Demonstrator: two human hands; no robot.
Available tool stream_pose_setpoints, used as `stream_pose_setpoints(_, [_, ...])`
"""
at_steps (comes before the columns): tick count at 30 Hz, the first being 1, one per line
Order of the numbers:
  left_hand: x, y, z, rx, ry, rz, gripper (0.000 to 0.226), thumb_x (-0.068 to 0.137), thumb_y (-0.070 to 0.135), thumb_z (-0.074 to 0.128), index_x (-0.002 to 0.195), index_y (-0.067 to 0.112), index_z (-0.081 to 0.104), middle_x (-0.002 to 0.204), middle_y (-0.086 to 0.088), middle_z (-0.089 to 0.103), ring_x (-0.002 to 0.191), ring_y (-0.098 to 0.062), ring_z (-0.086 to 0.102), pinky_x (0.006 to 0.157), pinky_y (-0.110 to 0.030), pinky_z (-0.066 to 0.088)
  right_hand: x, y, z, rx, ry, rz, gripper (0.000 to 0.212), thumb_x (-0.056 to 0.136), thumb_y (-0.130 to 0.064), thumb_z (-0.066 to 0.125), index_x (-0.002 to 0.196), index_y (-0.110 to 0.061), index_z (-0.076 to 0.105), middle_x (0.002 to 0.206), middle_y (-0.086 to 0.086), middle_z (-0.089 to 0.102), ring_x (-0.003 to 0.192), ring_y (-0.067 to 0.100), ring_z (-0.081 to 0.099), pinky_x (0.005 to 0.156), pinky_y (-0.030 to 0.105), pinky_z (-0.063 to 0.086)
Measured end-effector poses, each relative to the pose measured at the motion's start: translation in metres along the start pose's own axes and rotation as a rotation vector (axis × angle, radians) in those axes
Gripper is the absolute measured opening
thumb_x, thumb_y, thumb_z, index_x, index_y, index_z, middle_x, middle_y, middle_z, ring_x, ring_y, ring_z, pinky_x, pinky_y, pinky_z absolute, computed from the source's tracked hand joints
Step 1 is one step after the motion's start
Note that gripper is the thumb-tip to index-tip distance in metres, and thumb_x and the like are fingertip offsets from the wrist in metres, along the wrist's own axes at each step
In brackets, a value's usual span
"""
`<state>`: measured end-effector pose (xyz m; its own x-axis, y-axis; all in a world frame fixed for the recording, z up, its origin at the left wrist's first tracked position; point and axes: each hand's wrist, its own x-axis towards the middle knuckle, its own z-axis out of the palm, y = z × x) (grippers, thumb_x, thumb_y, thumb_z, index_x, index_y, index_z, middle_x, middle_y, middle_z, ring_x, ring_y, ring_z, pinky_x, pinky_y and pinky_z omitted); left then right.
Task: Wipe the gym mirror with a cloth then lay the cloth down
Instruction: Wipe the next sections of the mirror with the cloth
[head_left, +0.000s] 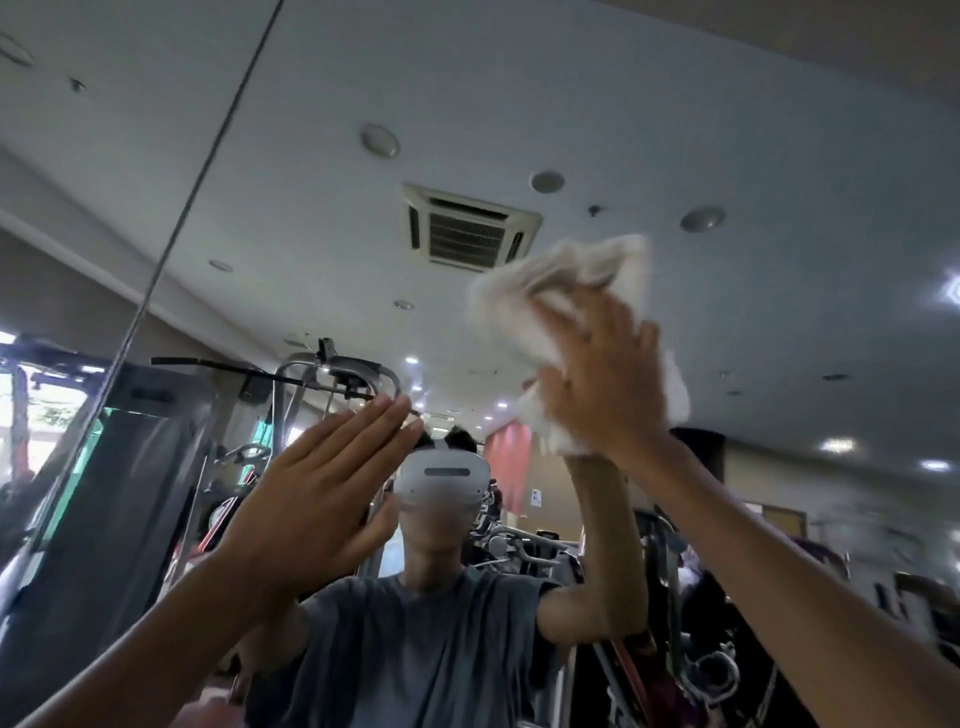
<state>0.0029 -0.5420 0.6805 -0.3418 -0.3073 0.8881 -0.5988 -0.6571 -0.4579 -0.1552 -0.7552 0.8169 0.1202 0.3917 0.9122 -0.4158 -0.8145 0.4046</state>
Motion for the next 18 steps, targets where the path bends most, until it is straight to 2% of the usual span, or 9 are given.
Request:
stream_pose_setpoints(3, [-0.003,0.004,-0.002,0.049,-0.011,-0.201,0.064,0.095,0.043,0.04,0.153,0.015,0.04,0.163,-0.012,0.029,0.152,-0.027,0.024,0.123,-0.05,0.016,-0.004,0.028,-0.007,0.086,-0.107,-0.522,0.058,0.082,-0.041,0.042,0.138,-0.029,0.05,0.135,0.011,0.052,0.123,0.028,0.045,0.093,0.046,0.036])
stream_pose_setpoints(5, [-0.005,0.002,-0.005,0.032,-0.034,-0.397,0.067,0.096,0.045,0.034,0.156,0.016,0.033,0.166,-0.014,0.02,0.155,-0.027,0.013,0.124,-0.047,0.007,0.012,0.061,-0.007,0.072,-0.08,-0.546,0.057,0.077,-0.039,0.044,0.132,-0.029,0.049,0.134,0.012,0.052,0.12,0.033,0.049,0.091,0.05,0.041])
stream_pose_setpoints(7, [-0.007,0.001,-0.004,0.019,-0.059,-0.446,0.068,0.097,0.045,0.031,0.158,0.016,0.028,0.167,-0.014,0.015,0.155,-0.027,0.009,0.125,-0.047,0.006,0.031,0.078,-0.007,0.074,-0.041,-0.19,0.059,0.075,-0.039,0.042,0.134,-0.033,0.049,0.136,0.012,0.054,0.121,0.037,0.05,0.091,0.055,0.045])
stream_pose_setpoints(10, [-0.007,0.001,-0.004,0.023,-0.059,-0.429,0.068,0.097,0.046,0.031,0.159,0.017,0.026,0.167,-0.013,0.015,0.156,-0.027,0.009,0.125,-0.047,0.008,0.054,0.039,-0.001,0.081,0.122,0.618,0.052,0.082,-0.034,0.044,0.134,-0.033,0.055,0.139,0.008,0.048,0.13,0.031,0.04,0.098,0.05,0.035])
stream_pose_setpoints(11, [-0.007,0.001,-0.005,0.02,-0.053,-0.429,0.068,0.097,0.046,0.031,0.159,0.017,0.027,0.167,-0.013,0.016,0.155,-0.027,0.01,0.125,-0.047,0.007,0.058,0.014,0.001,0.094,0.14,0.773,0.05,0.084,-0.033,0.045,0.132,-0.032,0.055,0.139,0.008,0.046,0.131,0.03,0.038,0.097,0.048,0.032])
stream_pose_setpoints(12, [-0.007,0.001,-0.005,0.017,-0.046,-0.43,0.068,0.097,0.046,0.032,0.158,0.018,0.028,0.166,-0.013,0.017,0.155,-0.027,0.011,0.125,-0.046,0.007,0.059,-0.014,0.003,0.074,0.154,0.813,0.048,0.084,-0.033,0.045,0.131,-0.031,0.056,0.139,0.009,0.046,0.131,0.03,0.038,0.096,0.048,0.031])
stream_pose_setpoints(13, [-0.007,0.002,-0.005,0.012,-0.034,-0.433,0.068,0.097,0.046,0.033,0.158,0.018,0.03,0.166,-0.013,0.02,0.155,-0.028,0.013,0.125,-0.045,0.008,0.054,-0.039,0.006,0.049,0.164,0.709,0.049,0.082,-0.034,0.044,0.13,-0.03,0.056,0.138,0.008,0.048,0.129,0.03,0.039,0.095,0.047,0.031])
stream_pose_setpoints(16, [-0.005,0.0,-0.008,-0.005,0.017,-0.423,0.064,0.093,0.043,0.04,0.151,0.016,0.045,0.159,-0.014,0.037,0.148,-0.03,0.033,0.118,-0.045,0.023,0.023,-0.074,0.013,0.059,0.064,-0.089,0.052,0.082,-0.037,0.043,0.131,-0.029,0.06,0.131,0.005,0.055,0.12,0.027,0.046,0.09,0.042,0.03])
stream_pose_setpoints(18, [-0.002,-0.019,-0.015,0.035,0.023,-0.322,0.057,0.089,0.039,0.045,0.138,0.016,0.06,0.148,-0.012,0.052,0.133,-0.029,0.052,0.096,-0.044,0.038,0.032,-0.05,0.007,0.118,-0.081,-0.543,0.053,0.082,-0.04,0.044,0.13,-0.027,0.063,0.131,0.008,0.057,0.12,0.027,0.047,0.093,0.044,0.033])
